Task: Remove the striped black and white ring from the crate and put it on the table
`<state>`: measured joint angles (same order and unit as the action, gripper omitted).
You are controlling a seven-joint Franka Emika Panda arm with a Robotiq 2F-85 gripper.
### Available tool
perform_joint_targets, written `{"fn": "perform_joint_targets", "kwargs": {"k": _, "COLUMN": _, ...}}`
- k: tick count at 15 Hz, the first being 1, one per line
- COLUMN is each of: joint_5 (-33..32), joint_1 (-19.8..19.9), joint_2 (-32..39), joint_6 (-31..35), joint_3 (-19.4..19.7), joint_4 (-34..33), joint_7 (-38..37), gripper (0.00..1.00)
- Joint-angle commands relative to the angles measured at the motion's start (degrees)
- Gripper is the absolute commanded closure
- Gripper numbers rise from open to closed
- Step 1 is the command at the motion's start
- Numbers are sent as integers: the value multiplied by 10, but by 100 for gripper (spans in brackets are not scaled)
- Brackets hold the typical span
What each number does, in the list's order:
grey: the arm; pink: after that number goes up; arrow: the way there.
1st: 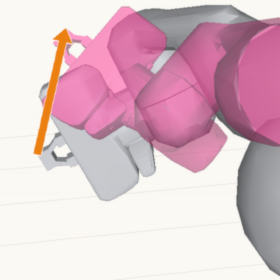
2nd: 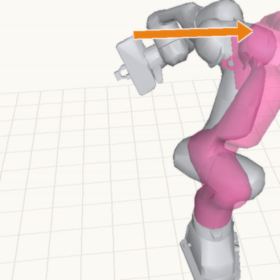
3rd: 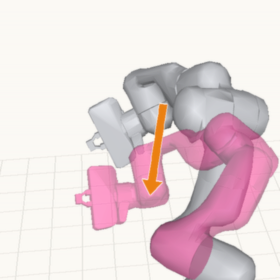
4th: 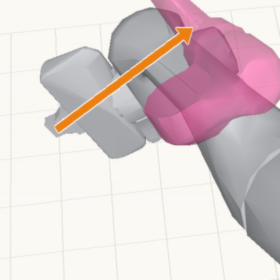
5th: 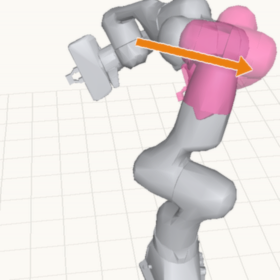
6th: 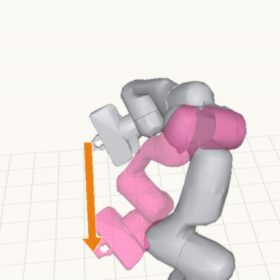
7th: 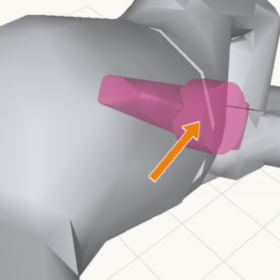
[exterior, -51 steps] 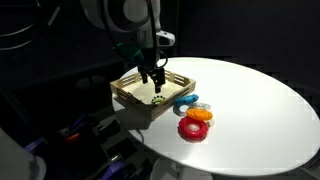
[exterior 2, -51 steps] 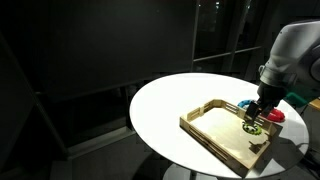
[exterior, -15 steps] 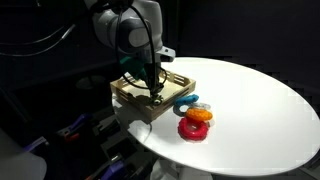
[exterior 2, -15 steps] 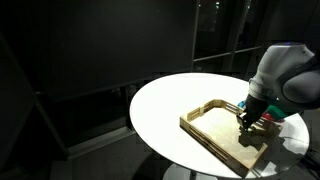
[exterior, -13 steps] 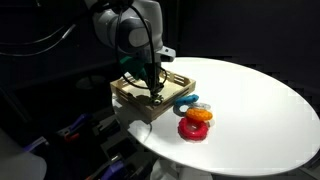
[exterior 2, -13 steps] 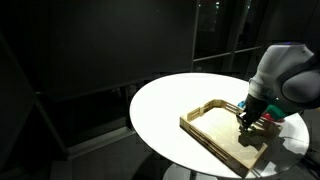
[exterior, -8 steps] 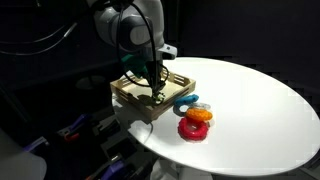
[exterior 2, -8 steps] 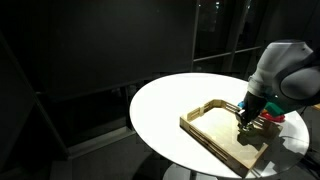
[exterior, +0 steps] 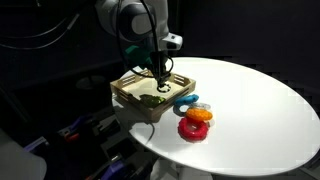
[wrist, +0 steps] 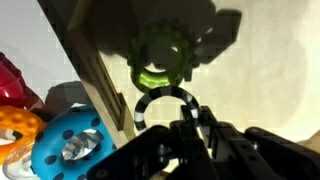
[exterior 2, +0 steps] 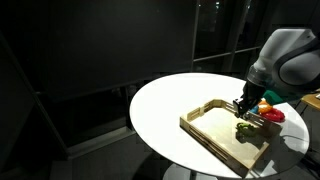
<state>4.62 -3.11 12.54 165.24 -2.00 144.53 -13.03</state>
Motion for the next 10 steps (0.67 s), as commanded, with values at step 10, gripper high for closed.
{"fn": "perform_joint_targets", "kwargs": {"k": 10, "joint_5": -60, "joint_1": 24, "joint_2": -68, "joint_6": -69, "joint_3": 69, "joint_4": -27, "joint_7": -25, "gripper": 95}}
